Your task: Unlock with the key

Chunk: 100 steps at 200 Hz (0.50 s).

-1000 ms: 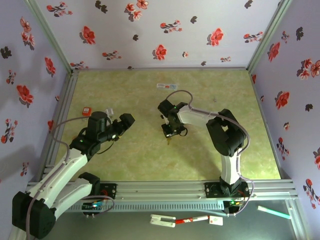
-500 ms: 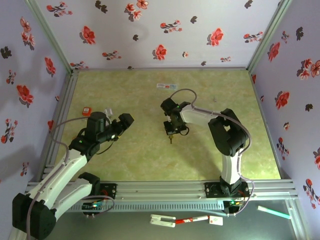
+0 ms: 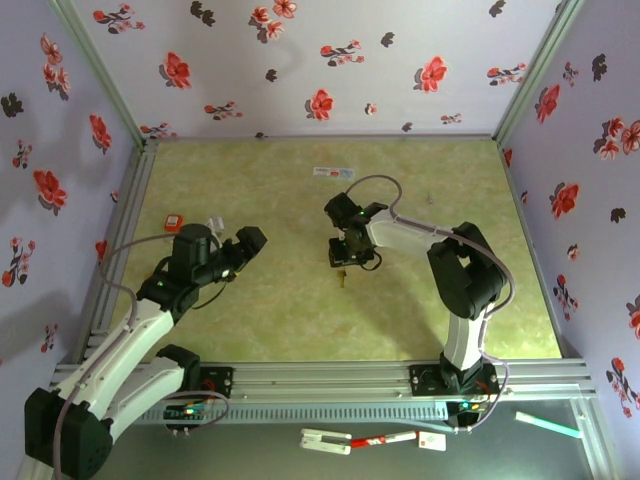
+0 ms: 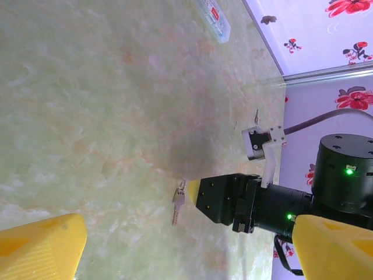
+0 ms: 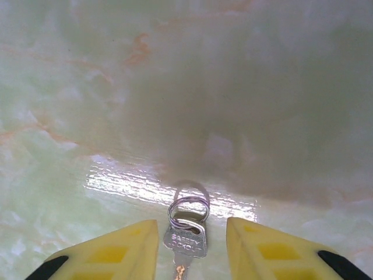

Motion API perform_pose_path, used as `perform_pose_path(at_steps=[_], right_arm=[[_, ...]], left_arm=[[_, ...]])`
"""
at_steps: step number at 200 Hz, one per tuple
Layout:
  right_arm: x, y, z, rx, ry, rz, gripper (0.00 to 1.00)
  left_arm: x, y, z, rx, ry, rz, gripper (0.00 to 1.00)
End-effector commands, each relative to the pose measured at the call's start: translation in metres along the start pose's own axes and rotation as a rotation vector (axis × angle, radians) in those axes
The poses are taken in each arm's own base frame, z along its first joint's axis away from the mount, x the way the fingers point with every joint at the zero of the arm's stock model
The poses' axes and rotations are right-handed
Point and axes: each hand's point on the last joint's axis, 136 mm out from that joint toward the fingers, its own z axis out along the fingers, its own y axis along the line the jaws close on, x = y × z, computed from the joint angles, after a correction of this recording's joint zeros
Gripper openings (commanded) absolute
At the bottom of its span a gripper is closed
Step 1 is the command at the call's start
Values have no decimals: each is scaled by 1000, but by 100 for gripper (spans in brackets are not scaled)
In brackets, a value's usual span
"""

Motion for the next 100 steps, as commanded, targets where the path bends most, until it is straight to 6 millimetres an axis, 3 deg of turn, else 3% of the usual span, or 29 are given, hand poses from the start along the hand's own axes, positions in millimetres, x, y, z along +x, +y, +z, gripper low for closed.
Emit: perform_pose_path(at_steps=[1, 100], right_arm=[[-1, 4, 3, 10, 21, 7, 38], [4, -7, 21, 154, 68, 86, 35]], left_arm=[[1, 6, -3, -11, -3, 18, 92], [0, 11, -4, -19, -10, 11, 92]])
